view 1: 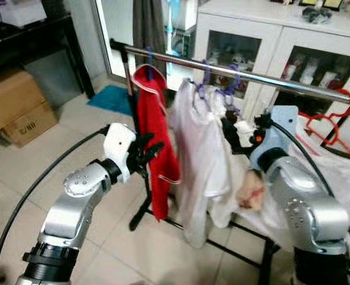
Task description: Hang hanger
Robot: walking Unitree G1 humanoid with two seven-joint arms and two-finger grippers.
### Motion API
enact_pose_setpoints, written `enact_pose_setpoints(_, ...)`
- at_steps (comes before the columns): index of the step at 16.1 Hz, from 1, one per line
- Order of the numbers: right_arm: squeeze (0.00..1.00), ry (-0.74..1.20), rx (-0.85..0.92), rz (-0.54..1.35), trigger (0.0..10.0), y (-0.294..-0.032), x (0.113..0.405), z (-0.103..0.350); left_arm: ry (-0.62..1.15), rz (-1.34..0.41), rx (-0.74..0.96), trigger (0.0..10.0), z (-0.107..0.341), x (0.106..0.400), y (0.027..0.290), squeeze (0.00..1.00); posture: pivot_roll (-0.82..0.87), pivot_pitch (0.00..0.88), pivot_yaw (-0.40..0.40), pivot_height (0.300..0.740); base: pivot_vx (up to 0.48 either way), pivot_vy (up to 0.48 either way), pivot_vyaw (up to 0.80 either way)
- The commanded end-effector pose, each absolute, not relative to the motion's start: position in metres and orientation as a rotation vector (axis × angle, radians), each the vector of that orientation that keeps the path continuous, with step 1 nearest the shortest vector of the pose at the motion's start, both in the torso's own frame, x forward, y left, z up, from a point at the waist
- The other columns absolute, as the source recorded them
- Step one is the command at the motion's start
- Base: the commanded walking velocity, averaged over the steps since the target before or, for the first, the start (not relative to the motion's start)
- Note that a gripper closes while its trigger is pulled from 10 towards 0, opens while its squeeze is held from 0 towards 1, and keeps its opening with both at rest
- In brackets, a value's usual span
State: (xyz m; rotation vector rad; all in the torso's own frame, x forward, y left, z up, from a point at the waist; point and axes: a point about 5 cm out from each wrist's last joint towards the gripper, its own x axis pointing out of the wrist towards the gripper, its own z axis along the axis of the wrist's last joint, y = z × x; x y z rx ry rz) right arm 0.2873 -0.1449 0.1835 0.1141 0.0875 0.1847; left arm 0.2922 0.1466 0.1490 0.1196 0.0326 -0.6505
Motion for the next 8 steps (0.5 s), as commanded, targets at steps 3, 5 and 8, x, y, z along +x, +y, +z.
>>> enact_pose_setpoints(3,0.00,0.051,0.100,0.084,10.0,-0.160,0.288,0.184,0.032,-0.560,0.117,10.0,0.152,0.303,0.144,0.00,-0.15,0.000,0.026,0.740,0.000,0.000,0.00)
enact_pose_setpoints(5,0.00,0.043,0.125,0.046,10.0,-0.164,0.288,0.183,0.018,-0.557,0.091,10.0,0.154,0.303,0.142,0.00,-0.15,0.000,0.026,0.740,0.000,0.000,0.00)
enact_pose_setpoints(8,0.00,0.053,0.119,0.016,10.0,-0.167,0.288,0.178,0.020,-0.569,0.093,10.0,0.154,0.303,0.139,0.00,-0.15,0.000,0.028,0.740,0.291,0.000,0.00)
